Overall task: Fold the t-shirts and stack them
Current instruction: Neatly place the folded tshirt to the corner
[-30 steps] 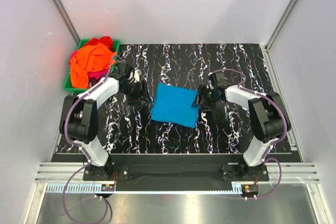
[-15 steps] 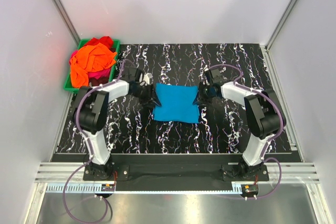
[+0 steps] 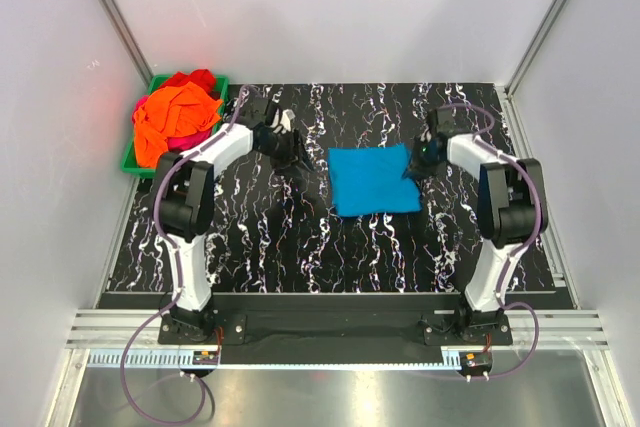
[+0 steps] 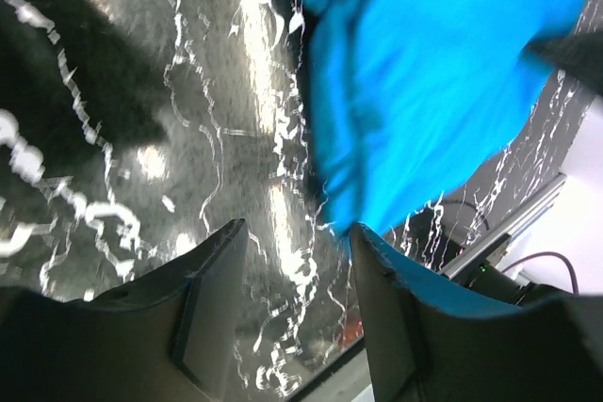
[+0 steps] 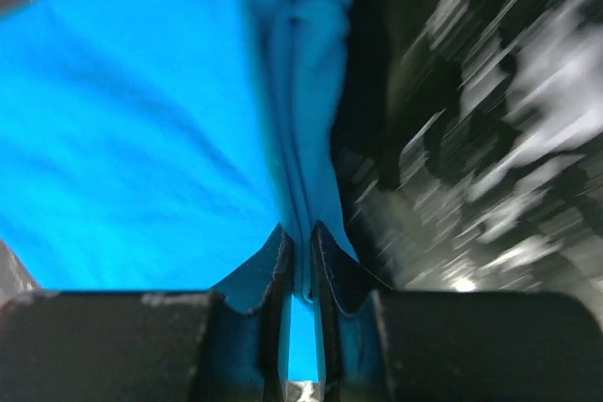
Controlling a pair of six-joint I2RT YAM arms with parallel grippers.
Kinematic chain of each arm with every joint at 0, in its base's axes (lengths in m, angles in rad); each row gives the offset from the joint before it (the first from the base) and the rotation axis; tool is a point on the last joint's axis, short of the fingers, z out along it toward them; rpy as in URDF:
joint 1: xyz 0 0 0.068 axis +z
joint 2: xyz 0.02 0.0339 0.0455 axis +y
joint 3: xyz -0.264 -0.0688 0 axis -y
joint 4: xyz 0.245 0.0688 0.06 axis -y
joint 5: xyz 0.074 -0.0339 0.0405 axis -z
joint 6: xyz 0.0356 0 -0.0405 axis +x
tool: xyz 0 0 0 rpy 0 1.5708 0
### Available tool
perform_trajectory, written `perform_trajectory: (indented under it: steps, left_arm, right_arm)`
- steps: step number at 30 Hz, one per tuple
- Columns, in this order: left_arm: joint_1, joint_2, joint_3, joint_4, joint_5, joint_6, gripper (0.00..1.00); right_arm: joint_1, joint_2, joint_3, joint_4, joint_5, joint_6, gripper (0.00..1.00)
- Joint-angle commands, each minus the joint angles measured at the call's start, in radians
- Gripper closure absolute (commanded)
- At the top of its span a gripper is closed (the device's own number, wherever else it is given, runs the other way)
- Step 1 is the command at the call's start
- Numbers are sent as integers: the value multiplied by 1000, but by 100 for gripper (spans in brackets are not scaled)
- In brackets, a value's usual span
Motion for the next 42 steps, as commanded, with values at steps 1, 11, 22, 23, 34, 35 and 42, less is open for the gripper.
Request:
perform_trajectory:
  steps: [1, 11, 22, 23, 34, 35, 42]
  left_arm:
    - [2, -106, 32, -167, -64, -8, 47]
    - [-33, -232, -112, -192, -116, 24, 47]
    - [-48, -225, -157, -186, -143, 36, 47]
    - [-50, -218, -153, -189, -135, 38, 47]
    - [-57, -169, -93, -226, -127, 53, 47]
    - [-59, -166, -84, -232, -120, 56, 47]
    - [-59, -177, -28, -270, -118, 82, 47]
  right_arm:
    - [-65, 70, 156, -66, 97, -105, 83]
    - [-267, 461, 713, -217, 142, -139, 87]
    - [-418, 771, 1316, -352, 159, -179, 93]
    - [-425, 778, 1324, -314, 153, -185, 92]
    - [-478, 834, 1415, -188, 102, -296, 86]
    - [-478, 836, 1415, -177, 106, -309, 84]
    - [-484, 827, 1438, -123, 111, -320, 57]
